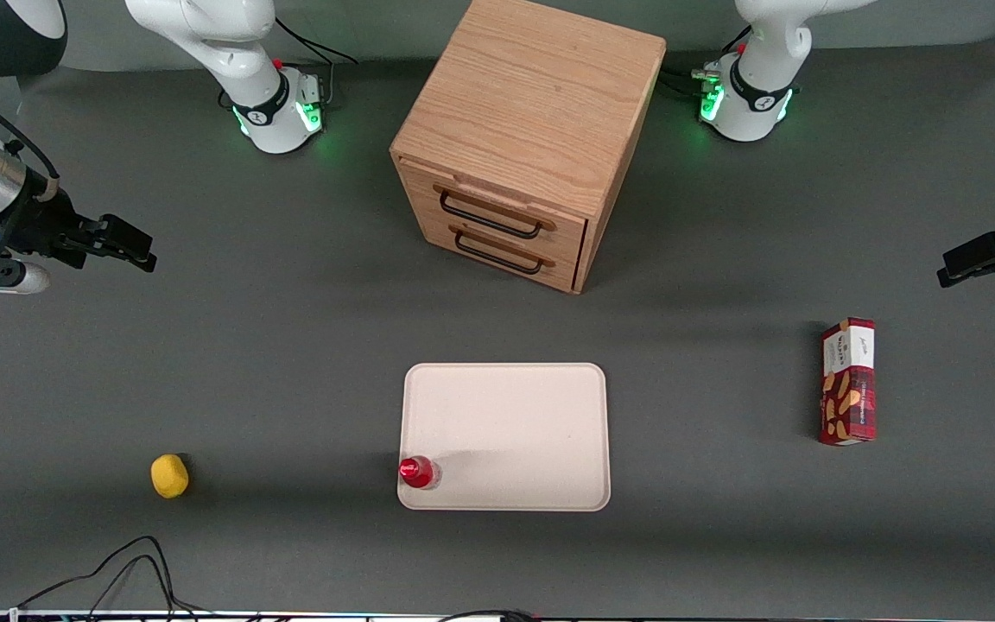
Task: Open upper drawer
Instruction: 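Move the right gripper toward the upper drawer's black handle of the cabinet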
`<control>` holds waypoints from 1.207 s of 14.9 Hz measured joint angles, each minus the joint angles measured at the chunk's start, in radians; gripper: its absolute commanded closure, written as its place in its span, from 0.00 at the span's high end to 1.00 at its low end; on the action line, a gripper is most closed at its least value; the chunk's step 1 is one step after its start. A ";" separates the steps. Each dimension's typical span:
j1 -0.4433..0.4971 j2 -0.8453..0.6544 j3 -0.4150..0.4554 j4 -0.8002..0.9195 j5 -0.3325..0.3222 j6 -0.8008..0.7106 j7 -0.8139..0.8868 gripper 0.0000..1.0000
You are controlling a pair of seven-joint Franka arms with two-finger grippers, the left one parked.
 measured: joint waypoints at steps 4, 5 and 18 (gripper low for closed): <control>0.000 0.000 0.000 0.000 0.000 0.000 0.000 1.00; 0.000 0.000 0.000 0.000 0.000 0.000 0.000 1.00; 0.258 0.040 0.027 0.042 0.045 0.014 -0.001 1.00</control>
